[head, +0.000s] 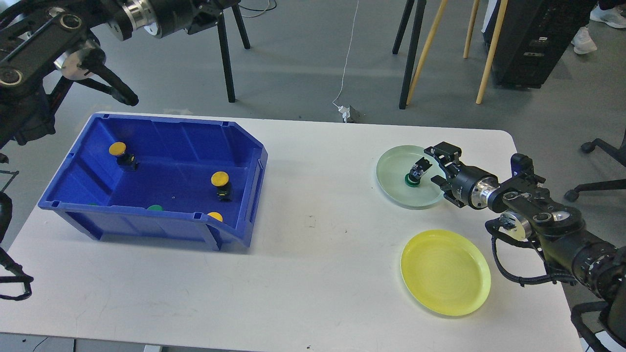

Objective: Pass button and place on color plate

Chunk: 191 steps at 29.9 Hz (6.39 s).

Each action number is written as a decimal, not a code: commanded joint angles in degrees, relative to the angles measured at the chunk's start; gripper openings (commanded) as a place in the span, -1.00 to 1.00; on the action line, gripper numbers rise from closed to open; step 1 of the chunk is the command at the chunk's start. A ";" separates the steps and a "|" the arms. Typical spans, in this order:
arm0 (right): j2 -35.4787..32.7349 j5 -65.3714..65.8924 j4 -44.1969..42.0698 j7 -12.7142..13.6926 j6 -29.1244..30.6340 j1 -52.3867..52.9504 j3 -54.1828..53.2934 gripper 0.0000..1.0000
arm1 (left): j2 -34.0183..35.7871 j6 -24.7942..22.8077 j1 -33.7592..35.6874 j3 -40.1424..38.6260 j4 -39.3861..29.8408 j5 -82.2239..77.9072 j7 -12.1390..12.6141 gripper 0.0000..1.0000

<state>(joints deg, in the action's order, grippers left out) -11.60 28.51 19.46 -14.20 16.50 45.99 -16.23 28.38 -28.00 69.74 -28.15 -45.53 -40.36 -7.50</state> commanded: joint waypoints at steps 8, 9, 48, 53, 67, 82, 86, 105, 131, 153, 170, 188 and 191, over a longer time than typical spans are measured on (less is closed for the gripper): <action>-11.07 -0.12 3.92 0.49 8.54 0.94 -5.29 0.86 | 8.17 0.00 -5.57 0.11 -7.10 -15.60 0.20 0.97; -12.21 -0.12 4.01 0.49 9.07 1.29 -5.99 0.87 | 9.58 0.00 -6.71 0.11 -8.59 -17.97 0.20 0.97; -33.75 -0.04 4.36 0.31 11.50 1.38 -12.68 0.88 | -4.29 0.00 -23.33 6.70 -0.44 -75.92 -3.05 0.97; -33.58 -0.04 4.36 0.40 11.50 1.38 -12.59 0.88 | -5.79 3.30 -22.90 6.70 2.20 -75.65 -4.01 0.89; -33.40 -0.04 4.45 0.49 11.50 1.47 -12.51 0.88 | -6.32 4.10 -22.28 6.70 3.26 -75.39 -4.45 0.34; -33.14 0.14 4.28 0.49 11.50 1.73 -12.51 0.88 | -2.64 0.32 -20.70 6.62 -0.95 -75.39 -5.86 -0.46; -31.82 0.14 4.36 0.49 11.50 2.34 -12.51 0.88 | 4.12 0.00 -19.74 5.91 -7.18 -74.34 -5.86 -0.46; -24.18 -0.83 15.15 0.75 11.50 11.74 -16.81 0.87 | 17.08 0.00 -1.11 1.34 -18.37 -21.87 -3.40 -0.44; -2.82 -3.38 24.05 1.28 10.57 17.64 -28.24 0.87 | -7.64 0.00 8.39 1.25 -1.31 -7.45 -3.22 -0.44; 1.84 -3.46 24.05 1.11 9.34 18.96 -28.24 0.66 | -9.39 0.00 9.71 1.43 0.36 -5.78 -3.22 -0.44; 2.28 -3.38 23.79 0.49 10.04 19.49 -28.33 -0.58 | -9.48 0.00 9.45 1.96 1.15 -2.79 -3.14 -0.44; 2.28 -3.38 23.52 0.58 10.22 19.84 -28.24 -0.72 | -10.53 0.00 9.36 2.04 2.73 -2.88 -0.42 0.99; 2.19 -3.38 23.35 0.67 10.22 19.93 -28.32 -0.72 | -10.36 0.00 9.10 2.05 3.08 -2.88 0.82 0.99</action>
<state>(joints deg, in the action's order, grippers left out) -9.33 25.17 42.94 -13.59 26.75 65.82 -44.45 18.00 -27.98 79.06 -26.23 -42.80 -43.14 -7.76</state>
